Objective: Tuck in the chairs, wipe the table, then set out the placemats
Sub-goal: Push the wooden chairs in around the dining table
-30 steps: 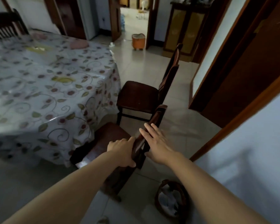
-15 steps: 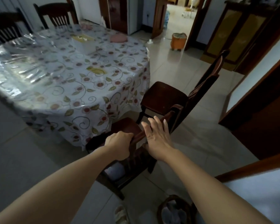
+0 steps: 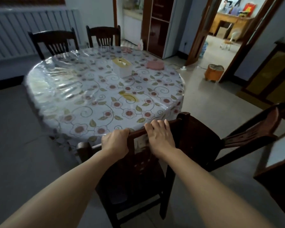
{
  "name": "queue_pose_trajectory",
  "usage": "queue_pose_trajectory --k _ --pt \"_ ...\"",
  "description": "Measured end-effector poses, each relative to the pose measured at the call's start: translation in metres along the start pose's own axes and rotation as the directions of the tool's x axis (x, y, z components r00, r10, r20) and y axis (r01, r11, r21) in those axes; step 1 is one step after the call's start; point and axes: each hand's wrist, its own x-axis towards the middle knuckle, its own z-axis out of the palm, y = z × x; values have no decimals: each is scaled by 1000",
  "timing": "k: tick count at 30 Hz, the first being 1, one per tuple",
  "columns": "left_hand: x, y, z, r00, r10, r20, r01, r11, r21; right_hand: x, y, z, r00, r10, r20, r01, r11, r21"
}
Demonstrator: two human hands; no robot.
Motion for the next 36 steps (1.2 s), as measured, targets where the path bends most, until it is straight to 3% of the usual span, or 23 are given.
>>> queue_pose_trajectory --k 5,9,17,26,32,36 --pt "53 -20 -12 996 -77 44 78 997 -16 77 23 -7 988 -153 11 152 986 67" --pt "85 -38 -23 985 -172 16 172 985 -15 135 32 -17 963 -243 114 233 968 93" --pt "128 -51 -41 977 -213 32 213 977 3 204 47 -18 863 -489 130 474 871 130" --pt "159 -57 -42 983 -183 -26 184 982 51 233 54 -7 864 -500 59 489 861 138" --pt "139 -63 -6 986 -164 -9 165 985 48 214 43 21 830 -552 81 537 830 147" --pt "127 -67 7 985 -156 -70 159 986 43 201 37 32 829 -557 50 548 827 129"
